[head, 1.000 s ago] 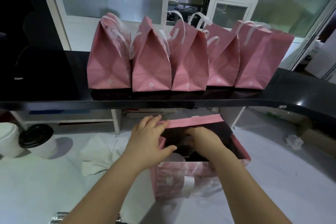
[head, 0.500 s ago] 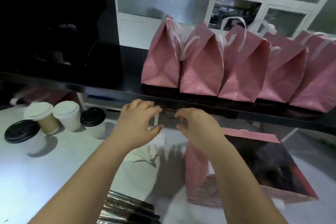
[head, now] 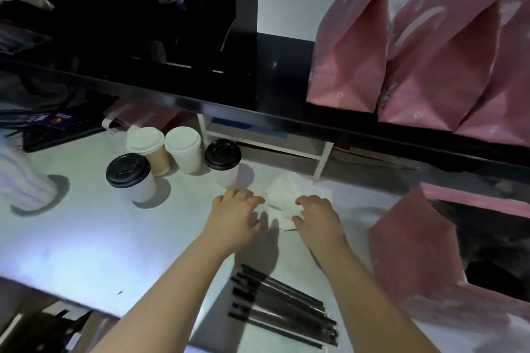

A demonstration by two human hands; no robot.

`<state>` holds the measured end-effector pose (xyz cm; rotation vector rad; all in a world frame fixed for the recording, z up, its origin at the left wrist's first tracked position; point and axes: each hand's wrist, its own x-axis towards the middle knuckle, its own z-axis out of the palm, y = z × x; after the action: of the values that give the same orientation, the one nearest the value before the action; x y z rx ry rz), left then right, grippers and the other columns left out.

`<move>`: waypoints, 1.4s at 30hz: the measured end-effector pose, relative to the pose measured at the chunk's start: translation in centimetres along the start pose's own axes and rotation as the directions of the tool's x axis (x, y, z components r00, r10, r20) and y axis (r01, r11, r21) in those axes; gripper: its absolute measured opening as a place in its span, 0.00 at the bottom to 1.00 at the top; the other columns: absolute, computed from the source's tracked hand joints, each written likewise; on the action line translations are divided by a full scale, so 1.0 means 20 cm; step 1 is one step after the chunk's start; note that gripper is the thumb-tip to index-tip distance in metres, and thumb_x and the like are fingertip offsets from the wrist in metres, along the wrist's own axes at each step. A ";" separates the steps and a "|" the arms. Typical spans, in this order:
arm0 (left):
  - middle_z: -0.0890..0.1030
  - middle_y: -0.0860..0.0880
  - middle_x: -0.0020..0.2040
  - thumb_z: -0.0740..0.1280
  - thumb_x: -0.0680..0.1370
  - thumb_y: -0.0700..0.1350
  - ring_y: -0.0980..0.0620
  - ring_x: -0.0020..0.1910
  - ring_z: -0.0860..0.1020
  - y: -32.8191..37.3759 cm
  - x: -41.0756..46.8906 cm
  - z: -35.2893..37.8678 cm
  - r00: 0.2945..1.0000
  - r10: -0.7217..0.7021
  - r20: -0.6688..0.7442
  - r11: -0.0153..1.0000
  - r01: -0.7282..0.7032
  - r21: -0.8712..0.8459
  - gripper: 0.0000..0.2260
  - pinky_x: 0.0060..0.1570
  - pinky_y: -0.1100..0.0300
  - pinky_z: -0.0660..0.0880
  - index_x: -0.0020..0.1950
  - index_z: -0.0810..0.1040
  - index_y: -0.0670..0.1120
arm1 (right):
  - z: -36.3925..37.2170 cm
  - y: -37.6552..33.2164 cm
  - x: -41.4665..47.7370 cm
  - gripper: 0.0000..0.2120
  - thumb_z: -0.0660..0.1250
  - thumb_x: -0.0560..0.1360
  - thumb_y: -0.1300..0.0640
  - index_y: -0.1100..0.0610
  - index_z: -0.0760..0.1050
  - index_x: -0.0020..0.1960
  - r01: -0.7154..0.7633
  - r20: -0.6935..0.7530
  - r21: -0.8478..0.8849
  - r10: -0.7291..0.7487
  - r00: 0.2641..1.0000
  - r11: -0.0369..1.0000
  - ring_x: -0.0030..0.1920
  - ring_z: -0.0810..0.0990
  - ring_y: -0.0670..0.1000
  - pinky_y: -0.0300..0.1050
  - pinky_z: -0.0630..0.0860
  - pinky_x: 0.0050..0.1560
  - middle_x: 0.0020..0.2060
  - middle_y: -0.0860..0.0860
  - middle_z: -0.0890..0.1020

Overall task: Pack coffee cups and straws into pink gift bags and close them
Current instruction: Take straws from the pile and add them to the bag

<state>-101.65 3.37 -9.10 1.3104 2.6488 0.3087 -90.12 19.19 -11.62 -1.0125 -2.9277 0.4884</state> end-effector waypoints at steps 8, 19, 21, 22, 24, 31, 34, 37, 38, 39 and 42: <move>0.70 0.54 0.69 0.61 0.78 0.54 0.48 0.69 0.64 -0.06 0.01 0.06 0.997 0.059 0.051 0.998 -0.058 -0.024 0.20 0.64 0.52 0.63 0.70 0.69 0.57 | 0.17 0.02 0.11 0.11 0.64 0.75 0.56 0.49 0.72 0.57 -0.042 -0.041 -0.222 0.033 0.999 0.974 0.52 0.73 0.55 0.49 0.75 0.48 0.52 0.50 0.75; 0.70 0.55 0.70 0.62 0.78 0.52 0.50 0.70 0.63 -0.06 0.05 -0.01 0.995 0.095 -0.009 0.993 -0.096 -0.068 0.20 0.64 0.52 0.62 0.70 0.70 0.57 | 0.03 0.01 0.14 0.09 0.61 0.76 0.64 0.56 0.75 0.53 -0.037 -0.170 -0.139 0.013 0.985 0.990 0.51 0.76 0.55 0.46 0.70 0.49 0.49 0.53 0.80; 0.71 0.55 0.69 0.63 0.78 0.53 0.51 0.70 0.63 -0.04 0.08 -0.07 0.993 0.104 -0.057 0.991 -0.108 -0.074 0.20 0.64 0.52 0.62 0.70 0.70 0.57 | -0.08 -0.01 0.12 0.09 0.60 0.77 0.65 0.58 0.77 0.52 -0.025 -0.269 -0.027 0.017 0.963 0.999 0.50 0.75 0.56 0.48 0.71 0.49 0.48 0.54 0.81; 0.71 0.55 0.69 0.63 0.77 0.53 0.51 0.69 0.63 -0.02 0.09 -0.11 0.991 0.108 -0.084 0.990 -0.115 -0.082 0.20 0.64 0.52 0.63 0.70 0.70 0.57 | -0.15 -0.02 0.11 0.09 0.60 0.77 0.65 0.59 0.77 0.52 -0.019 -0.314 0.026 0.027 0.949 0.999 0.50 0.75 0.56 0.49 0.71 0.49 0.48 0.54 0.81; 0.72 0.55 0.68 0.64 0.77 0.53 0.51 0.68 0.64 0.02 0.11 -0.18 0.984 0.117 -0.132 0.987 -0.130 -0.096 0.20 0.64 0.52 0.63 0.70 0.71 0.57 | -0.29 -0.04 0.07 0.10 0.60 0.77 0.64 0.59 0.78 0.54 -0.014 -0.382 0.103 0.053 0.922 0.995 0.51 0.76 0.56 0.48 0.71 0.48 0.49 0.55 0.80; 0.74 0.55 0.66 0.64 0.77 0.50 0.50 0.67 0.66 0.35 0.20 -0.41 0.936 0.231 -0.264 0.958 -0.267 -0.107 0.18 0.64 0.51 0.65 0.68 0.72 0.55 | -0.87 0.04 -0.15 0.09 0.60 0.78 0.64 0.61 0.77 0.54 0.033 -0.573 0.195 0.086 0.815 0.980 0.47 0.76 0.56 0.46 0.64 0.41 0.48 0.55 0.79; 0.75 0.55 0.65 0.66 0.76 0.50 0.49 0.65 0.68 0.59 0.22 -0.48 0.888 0.326 -0.323 0.923 -0.373 -0.092 0.19 0.62 0.53 0.66 0.68 0.74 0.54 | -1.08 0.18 -0.30 0.08 0.60 0.79 0.63 0.59 0.78 0.53 0.030 -0.655 0.190 0.104 0.748 0.981 0.44 0.72 0.52 0.45 0.64 0.42 0.46 0.52 0.78; 0.76 0.56 0.63 0.66 0.76 0.51 0.50 0.63 0.69 0.84 0.22 -0.50 0.837 0.422 -0.347 0.875 -0.477 -0.086 0.18 0.60 0.52 0.68 0.67 0.75 0.54 | -1.23 0.37 -0.45 0.09 0.62 0.78 0.63 0.58 0.79 0.54 0.002 -0.703 0.172 0.122 0.701 0.985 0.43 0.71 0.48 0.42 0.64 0.43 0.44 0.49 0.77; 0.76 0.56 0.62 0.66 0.76 0.51 0.49 0.62 0.70 0.91 0.21 -0.49 0.821 0.451 -0.350 0.854 -0.511 -0.098 0.18 0.60 0.51 0.68 0.66 0.75 0.54 | -1.27 0.44 -0.51 0.08 0.63 0.78 0.63 0.57 0.79 0.54 -0.009 -0.714 0.188 0.143 0.686 0.982 0.43 0.72 0.48 0.41 0.65 0.43 0.44 0.47 0.77; 0.77 0.56 0.62 0.66 0.76 0.51 0.49 0.62 0.70 0.98 0.20 -0.47 0.808 0.475 -0.348 0.835 -0.539 -0.110 0.18 0.60 0.51 0.69 0.66 0.76 0.54 | -1.29 0.51 -0.56 0.08 0.64 0.77 0.64 0.56 0.79 0.53 -0.014 -0.721 0.211 0.166 0.672 0.977 0.43 0.73 0.47 0.39 0.66 0.41 0.43 0.45 0.77; 0.77 0.55 0.59 0.67 0.75 0.53 0.49 0.61 0.71 1.16 0.17 -0.38 0.788 0.527 -0.319 0.798 -0.588 -0.133 0.15 0.58 0.52 0.70 0.60 0.79 0.53 | -1.30 0.71 -0.70 0.09 0.66 0.76 0.64 0.51 0.79 0.47 -0.013 -0.698 0.304 0.232 0.678 0.953 0.41 0.76 0.43 0.31 0.68 0.40 0.39 0.40 0.79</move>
<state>-87.88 18.97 3.93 2.0775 2.2364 0.8975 -67.86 28.76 10.23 -1.0508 -2.0201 0.3594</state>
